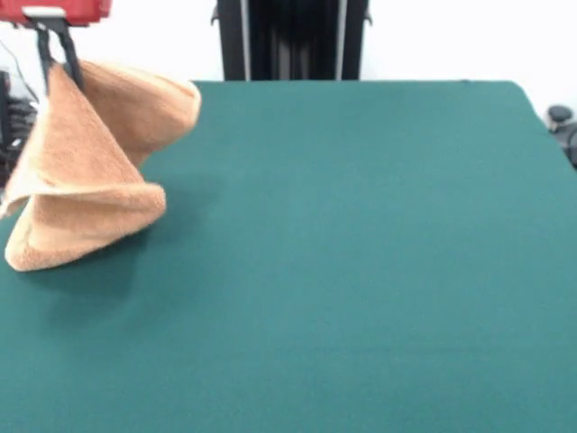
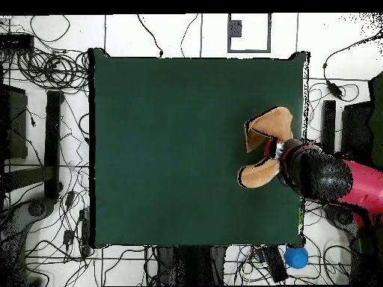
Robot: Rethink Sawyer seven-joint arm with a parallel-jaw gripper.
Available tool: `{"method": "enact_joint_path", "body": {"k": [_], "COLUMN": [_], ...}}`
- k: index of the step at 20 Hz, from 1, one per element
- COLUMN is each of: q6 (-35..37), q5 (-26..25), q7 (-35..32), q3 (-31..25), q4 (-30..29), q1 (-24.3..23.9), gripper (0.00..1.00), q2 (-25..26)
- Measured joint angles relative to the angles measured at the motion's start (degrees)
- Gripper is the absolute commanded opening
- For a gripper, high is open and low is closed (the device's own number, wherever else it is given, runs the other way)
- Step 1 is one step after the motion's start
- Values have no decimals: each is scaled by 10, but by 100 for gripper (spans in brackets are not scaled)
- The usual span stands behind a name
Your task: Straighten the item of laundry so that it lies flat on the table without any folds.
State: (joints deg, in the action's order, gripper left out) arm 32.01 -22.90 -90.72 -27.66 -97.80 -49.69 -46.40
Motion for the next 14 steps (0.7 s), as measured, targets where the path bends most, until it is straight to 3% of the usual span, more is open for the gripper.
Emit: {"method": "enact_joint_path", "body": {"k": [8,14], "q6": [-99,-122], "q5": [-20,-18], "q7": [0,0], "q3": [43,75], "q4": [-9,-13], "q1": [104,166], "gripper": [0,0], "q2": [2,-7]}}
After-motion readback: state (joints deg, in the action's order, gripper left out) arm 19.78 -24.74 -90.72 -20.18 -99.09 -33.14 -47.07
